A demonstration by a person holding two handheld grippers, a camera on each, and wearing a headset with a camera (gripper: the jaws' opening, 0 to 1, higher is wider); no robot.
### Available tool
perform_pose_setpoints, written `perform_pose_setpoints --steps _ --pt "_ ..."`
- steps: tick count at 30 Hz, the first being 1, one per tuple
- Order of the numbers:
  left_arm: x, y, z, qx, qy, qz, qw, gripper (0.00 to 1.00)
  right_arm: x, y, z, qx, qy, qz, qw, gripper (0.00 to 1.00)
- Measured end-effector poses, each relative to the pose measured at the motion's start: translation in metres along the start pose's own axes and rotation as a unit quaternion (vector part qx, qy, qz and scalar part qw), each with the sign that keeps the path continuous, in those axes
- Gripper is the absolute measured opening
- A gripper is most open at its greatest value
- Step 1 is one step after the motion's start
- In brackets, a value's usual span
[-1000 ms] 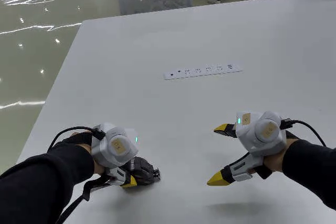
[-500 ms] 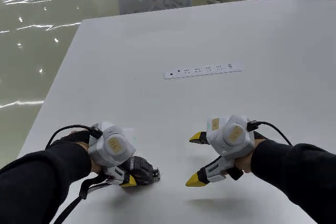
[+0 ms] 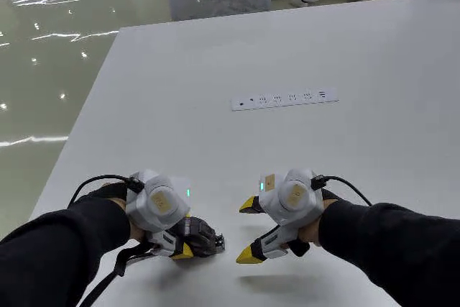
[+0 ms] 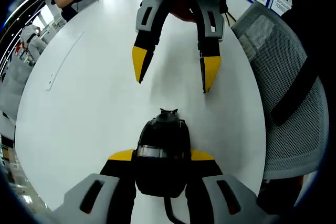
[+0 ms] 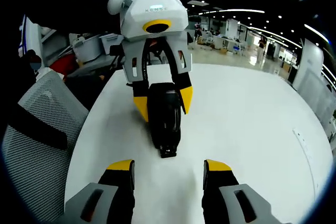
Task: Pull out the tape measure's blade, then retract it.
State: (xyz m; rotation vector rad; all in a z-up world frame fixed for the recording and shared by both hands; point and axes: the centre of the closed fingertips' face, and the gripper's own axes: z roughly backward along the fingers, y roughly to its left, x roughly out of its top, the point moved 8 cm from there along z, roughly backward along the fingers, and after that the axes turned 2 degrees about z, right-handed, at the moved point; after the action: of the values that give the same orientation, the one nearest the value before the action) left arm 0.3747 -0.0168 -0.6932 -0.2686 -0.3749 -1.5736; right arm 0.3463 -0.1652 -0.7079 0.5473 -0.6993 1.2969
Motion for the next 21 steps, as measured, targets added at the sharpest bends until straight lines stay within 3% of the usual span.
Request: perform_pose_setpoints --steps 11,21 --pt "-0.003 -0.001 0.0 0.004 -0.019 0.004 0.9998 0.31 0.001 -0.001 -0.027 0.027 0.013 0.003 0.9995 0.35" --pt "-0.003 0.001 -0.001 -0.002 -0.022 0.005 0.9997 0.31 -0.002 -0.001 -0.037 0.028 0.033 0.013 0.999 0.24"
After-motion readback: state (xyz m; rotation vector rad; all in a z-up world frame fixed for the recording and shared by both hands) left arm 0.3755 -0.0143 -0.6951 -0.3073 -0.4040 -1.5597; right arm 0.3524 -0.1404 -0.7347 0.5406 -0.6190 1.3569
